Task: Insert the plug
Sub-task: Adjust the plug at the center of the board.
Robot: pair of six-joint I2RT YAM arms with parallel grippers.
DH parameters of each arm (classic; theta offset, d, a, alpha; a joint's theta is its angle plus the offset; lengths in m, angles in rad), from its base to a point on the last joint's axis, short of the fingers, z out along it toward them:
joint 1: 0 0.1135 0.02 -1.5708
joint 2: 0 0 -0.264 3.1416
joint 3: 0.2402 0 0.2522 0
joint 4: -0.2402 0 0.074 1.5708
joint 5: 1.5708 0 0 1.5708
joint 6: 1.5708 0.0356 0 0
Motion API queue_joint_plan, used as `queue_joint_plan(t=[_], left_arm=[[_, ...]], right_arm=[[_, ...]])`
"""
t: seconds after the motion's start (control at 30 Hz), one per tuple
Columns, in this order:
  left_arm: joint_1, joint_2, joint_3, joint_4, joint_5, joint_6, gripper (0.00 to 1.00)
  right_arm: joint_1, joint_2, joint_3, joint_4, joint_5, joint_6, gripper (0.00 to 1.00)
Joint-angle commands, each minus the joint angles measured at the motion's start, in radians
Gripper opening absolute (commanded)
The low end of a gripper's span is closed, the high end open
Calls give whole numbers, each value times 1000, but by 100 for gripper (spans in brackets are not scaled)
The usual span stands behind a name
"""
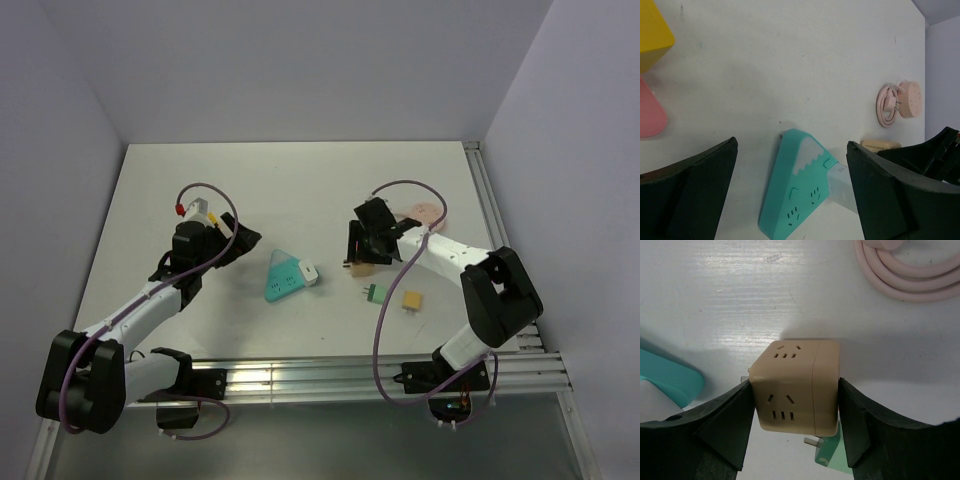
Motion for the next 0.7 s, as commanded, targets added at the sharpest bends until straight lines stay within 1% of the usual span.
queue_joint_plan(t=[0.0, 0.03, 0.07, 0.13, 0.17, 0.23, 0.33, 0.43, 0.47, 0.53, 0.63, 0.67], left_arm=[[2, -28, 16, -2, 1, 11, 95], [2, -28, 16, 1, 3, 11, 95], [2, -28, 14, 1, 3, 11, 95], [2, -26, 14, 5, 6, 11, 95], [2, -25, 13, 5, 7, 11, 95], [2, -20, 14, 10, 7, 8, 95], [2, -20, 13, 12, 11, 10, 95], [2, -29, 11, 8, 7, 13, 95], [2, -29, 10, 8, 6, 13, 95], [2, -31, 7, 12, 9, 13, 95], [2, -25, 2, 24, 18, 10, 95], [2, -23, 2, 25, 20, 10, 95]], right_arm=[[-1, -8, 39, -15, 31, 12, 64], [-1, -11, 32, -17, 31, 14, 69], [-1, -18, 24, -13, 23, 11, 78], [-1, -41, 1, -9, 14, 5, 87], [-1, -51, -7, -10, 11, 3, 93], [-1, -93, -36, -7, -1, -9, 98], [-2, -165, -83, -23, 6, -11, 99], [-1, -254, -155, -38, 28, 4, 96], [-1, -277, -174, -43, 19, 14, 93], [-1, -335, -232, -32, -7, 40, 91], [1, -370, -290, 8, -61, 72, 85], [-1, -372, -304, 25, -85, 86, 85]])
